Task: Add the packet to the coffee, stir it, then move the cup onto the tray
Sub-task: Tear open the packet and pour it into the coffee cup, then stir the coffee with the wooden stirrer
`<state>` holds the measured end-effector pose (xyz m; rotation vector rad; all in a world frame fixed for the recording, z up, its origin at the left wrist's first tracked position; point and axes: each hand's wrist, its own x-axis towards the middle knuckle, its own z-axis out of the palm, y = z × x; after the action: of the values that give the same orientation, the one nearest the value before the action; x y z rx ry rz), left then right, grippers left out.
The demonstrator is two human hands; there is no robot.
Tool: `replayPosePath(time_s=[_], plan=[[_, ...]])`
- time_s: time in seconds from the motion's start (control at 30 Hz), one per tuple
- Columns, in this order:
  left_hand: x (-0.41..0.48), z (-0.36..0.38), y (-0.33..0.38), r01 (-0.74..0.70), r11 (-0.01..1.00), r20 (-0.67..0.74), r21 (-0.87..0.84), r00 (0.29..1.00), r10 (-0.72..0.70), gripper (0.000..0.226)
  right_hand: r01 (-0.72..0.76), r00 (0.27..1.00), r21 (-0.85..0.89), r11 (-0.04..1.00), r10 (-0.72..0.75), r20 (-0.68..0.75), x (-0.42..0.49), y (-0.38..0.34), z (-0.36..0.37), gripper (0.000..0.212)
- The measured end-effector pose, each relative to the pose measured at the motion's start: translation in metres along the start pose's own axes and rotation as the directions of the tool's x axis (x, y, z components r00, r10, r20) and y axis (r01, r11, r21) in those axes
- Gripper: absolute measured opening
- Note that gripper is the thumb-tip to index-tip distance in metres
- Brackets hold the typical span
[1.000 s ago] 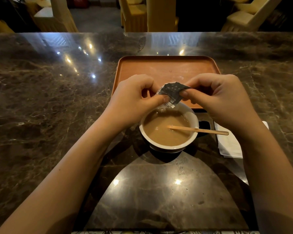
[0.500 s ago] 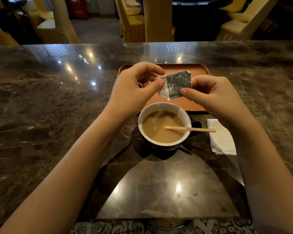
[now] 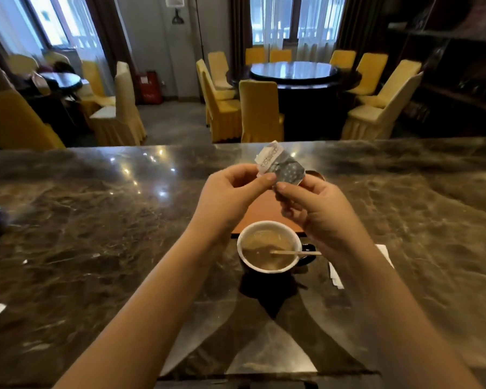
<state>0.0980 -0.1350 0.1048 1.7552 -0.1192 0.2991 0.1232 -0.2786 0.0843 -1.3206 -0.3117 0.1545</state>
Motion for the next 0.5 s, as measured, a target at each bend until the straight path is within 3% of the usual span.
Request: replayPosePath(time_s=[0.13,0.23,0.5], plan=[[-0.006,-0.010,0.011,-0.054,0.991,-0.059,0.121,0.996,0.061,0.005,0.136,0.985,-0.330,0.934,-0.163,-0.056,-0.006,-0.007,0.008,0.012],[-0.012,-0.026,0.016,-0.080,0.953,-0.023,0.291,0.996,0.091,0.005,0.268,0.953,-0.462,0.846,-0.303,-0.002,-0.009,-0.013,0.014,0.004],[-0.041,-0.066,-0.003,-0.013,0.900,-0.013,0.437,1.000,0.020,0.005,0.336,0.936,-0.684,0.648,-0.311,0.165,-0.026,0.000,0.031,0.001]])
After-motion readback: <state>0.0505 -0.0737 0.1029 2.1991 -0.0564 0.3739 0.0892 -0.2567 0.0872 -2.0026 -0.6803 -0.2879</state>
